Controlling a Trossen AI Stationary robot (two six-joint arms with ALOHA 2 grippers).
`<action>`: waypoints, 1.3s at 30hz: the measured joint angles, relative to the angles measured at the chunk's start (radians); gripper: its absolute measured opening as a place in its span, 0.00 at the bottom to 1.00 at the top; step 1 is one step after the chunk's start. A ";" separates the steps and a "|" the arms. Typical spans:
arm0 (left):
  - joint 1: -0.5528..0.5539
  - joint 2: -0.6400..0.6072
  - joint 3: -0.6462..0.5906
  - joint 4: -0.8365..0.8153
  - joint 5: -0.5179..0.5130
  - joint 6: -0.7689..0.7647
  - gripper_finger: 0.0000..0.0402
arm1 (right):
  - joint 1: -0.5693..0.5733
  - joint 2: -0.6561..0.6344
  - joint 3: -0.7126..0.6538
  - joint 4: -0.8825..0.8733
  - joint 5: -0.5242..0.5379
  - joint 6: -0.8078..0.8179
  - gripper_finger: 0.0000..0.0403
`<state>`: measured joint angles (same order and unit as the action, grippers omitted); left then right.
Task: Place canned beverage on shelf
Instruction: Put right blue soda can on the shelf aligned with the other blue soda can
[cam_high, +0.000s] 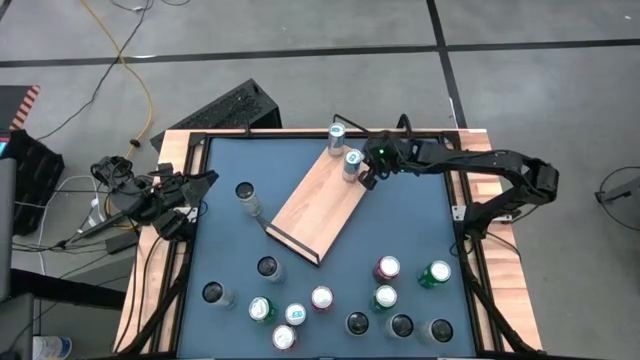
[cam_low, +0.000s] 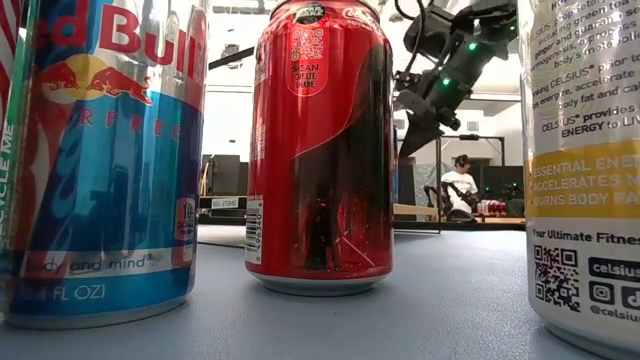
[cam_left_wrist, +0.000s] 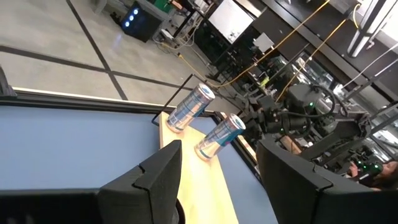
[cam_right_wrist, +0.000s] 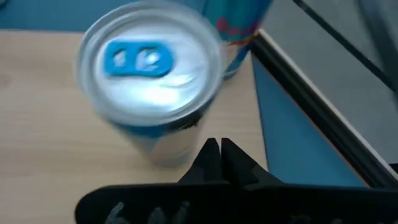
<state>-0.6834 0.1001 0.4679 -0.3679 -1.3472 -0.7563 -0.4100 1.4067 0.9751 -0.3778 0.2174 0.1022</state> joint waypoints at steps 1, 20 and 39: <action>0.000 0.000 0.000 0.000 -0.001 0.000 0.48 | 0.000 -0.011 0.004 -0.011 -0.001 0.006 0.00; 0.000 0.000 0.000 -0.012 0.004 -0.008 0.48 | 0.177 -0.008 0.048 -0.070 0.017 0.074 0.00; 0.000 0.000 0.000 -0.024 0.004 -0.014 0.48 | 0.038 0.022 0.047 -0.032 0.022 0.020 0.00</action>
<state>-0.6834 0.1001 0.4675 -0.3923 -1.3430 -0.7703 -0.3717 1.4288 1.0225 -0.4102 0.2390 0.1222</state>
